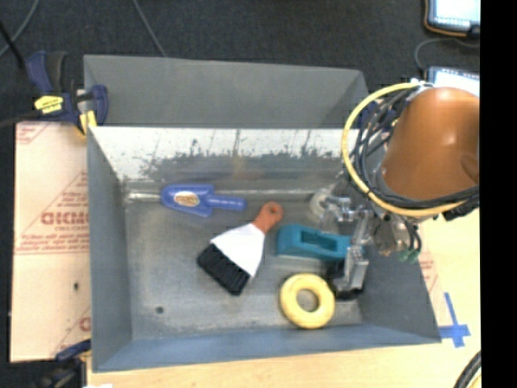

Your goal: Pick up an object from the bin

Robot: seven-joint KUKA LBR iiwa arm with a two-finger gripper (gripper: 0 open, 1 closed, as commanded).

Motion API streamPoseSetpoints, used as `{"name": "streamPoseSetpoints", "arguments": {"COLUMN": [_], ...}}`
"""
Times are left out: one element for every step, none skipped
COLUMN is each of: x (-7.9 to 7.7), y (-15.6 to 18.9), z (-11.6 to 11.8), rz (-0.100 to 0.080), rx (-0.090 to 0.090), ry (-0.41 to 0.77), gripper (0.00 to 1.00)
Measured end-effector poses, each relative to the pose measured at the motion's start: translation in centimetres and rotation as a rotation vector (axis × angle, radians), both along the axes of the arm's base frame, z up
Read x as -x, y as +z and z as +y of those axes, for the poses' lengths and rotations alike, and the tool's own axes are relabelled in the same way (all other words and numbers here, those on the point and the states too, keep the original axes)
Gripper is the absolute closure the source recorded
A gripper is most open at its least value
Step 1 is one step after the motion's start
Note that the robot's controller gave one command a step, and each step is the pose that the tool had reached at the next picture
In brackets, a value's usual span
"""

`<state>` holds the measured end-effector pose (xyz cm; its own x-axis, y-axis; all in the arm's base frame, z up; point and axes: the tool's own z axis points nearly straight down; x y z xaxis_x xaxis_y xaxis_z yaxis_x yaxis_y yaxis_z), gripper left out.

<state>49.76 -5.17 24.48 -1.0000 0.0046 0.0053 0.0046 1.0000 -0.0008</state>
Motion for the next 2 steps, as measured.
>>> {"name": "streamPoseSetpoints", "arguments": {"x": [-0.2, -1.3], "y": [0.4, -4.2], "z": [0.0, 1.2], "rz": [-0.009, -0.014], "rx": [0.001, 0.002], "ry": [0.002, 0.05], "gripper": [0.0, 0.0]}}
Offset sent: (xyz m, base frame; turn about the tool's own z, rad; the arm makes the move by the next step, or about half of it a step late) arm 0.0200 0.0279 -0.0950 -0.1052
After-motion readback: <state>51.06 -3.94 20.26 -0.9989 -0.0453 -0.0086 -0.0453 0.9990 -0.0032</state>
